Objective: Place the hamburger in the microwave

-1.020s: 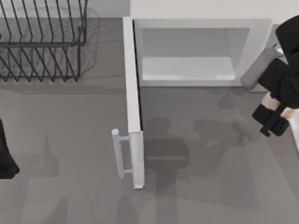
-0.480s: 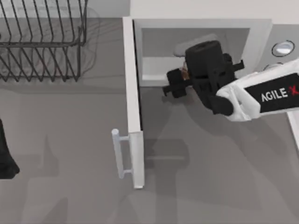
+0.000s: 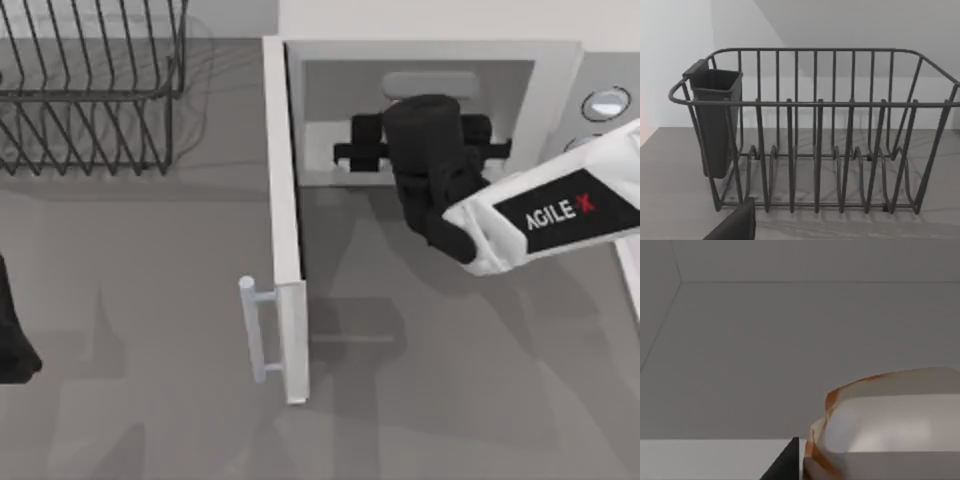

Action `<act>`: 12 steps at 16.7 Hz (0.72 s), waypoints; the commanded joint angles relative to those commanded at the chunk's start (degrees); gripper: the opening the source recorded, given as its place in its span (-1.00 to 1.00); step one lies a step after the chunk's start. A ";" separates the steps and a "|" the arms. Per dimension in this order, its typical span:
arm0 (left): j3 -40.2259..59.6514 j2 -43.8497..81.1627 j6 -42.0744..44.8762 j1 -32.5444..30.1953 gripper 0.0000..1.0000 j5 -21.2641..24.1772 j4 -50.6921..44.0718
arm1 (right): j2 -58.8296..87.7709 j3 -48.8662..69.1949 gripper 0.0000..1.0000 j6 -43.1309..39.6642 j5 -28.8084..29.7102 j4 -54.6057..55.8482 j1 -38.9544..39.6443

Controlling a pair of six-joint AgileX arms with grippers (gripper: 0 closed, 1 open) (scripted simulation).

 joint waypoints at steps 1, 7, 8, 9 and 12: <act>0.00 0.00 0.00 0.00 1.00 0.00 0.00 | 0.00 0.00 -1.00 0.00 0.00 0.00 0.00; 0.00 0.00 0.00 0.00 1.00 0.00 0.00 | 2.32 3.71 -1.00 -0.31 -0.81 -1.81 -0.75; 0.00 0.00 0.00 0.00 1.00 0.00 0.00 | 3.73 6.15 -1.00 -0.51 -1.17 -2.73 -1.02; 0.00 0.00 0.00 0.00 1.00 0.00 0.00 | 5.35 9.06 -1.00 -0.75 -1.57 -3.80 -1.36; 0.00 0.00 0.00 0.00 1.00 0.00 0.00 | 10.93 19.25 -1.00 -1.58 -2.91 -7.72 -2.80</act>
